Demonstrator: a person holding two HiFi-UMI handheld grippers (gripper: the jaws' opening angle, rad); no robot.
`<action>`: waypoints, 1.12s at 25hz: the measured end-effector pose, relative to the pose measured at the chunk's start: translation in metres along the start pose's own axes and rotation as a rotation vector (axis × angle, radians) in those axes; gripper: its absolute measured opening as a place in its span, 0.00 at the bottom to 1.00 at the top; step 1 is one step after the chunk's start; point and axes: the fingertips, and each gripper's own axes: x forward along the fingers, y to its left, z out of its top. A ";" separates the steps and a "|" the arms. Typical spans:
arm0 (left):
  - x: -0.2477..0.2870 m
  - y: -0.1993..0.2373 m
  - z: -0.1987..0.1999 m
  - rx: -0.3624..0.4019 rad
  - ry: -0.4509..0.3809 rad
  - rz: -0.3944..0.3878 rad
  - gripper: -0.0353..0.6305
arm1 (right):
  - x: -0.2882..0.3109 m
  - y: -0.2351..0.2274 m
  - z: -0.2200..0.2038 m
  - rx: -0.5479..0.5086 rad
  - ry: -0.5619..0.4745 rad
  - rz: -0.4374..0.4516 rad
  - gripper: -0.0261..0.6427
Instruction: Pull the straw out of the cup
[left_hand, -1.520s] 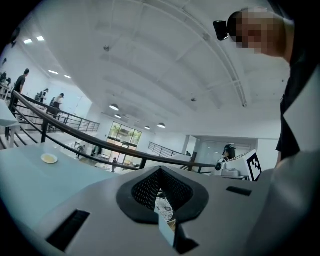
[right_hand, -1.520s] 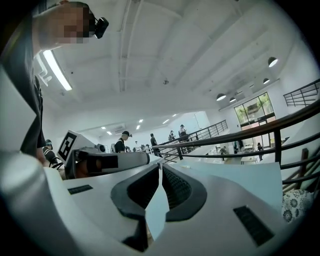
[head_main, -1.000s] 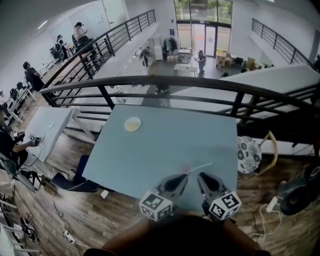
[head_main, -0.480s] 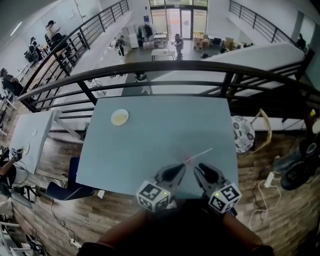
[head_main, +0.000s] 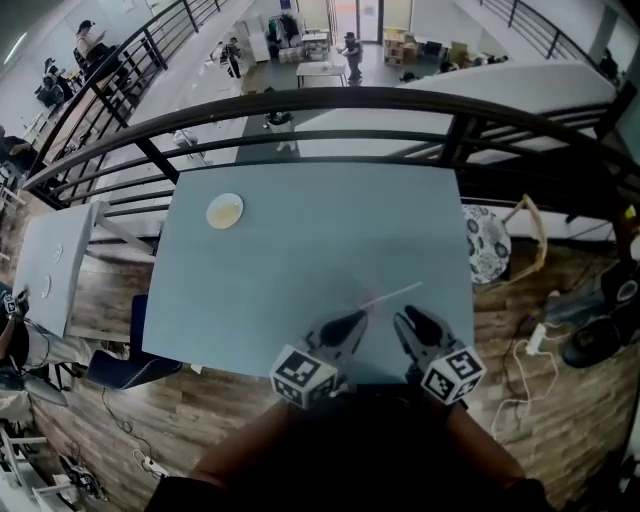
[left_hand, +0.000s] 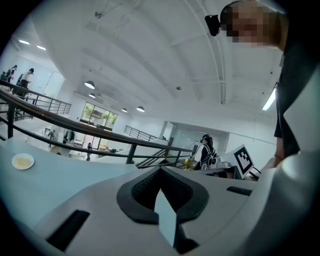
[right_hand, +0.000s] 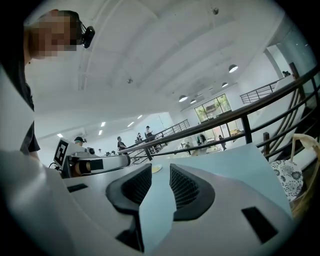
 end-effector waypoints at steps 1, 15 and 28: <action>0.005 0.005 -0.006 -0.007 0.009 0.004 0.07 | 0.004 -0.008 -0.005 0.007 0.012 -0.002 0.20; 0.059 0.054 -0.074 -0.077 0.132 0.040 0.07 | 0.045 -0.087 -0.077 0.138 0.166 -0.032 0.21; 0.086 0.071 -0.113 -0.110 0.206 0.052 0.07 | 0.070 -0.127 -0.127 0.285 0.230 -0.057 0.21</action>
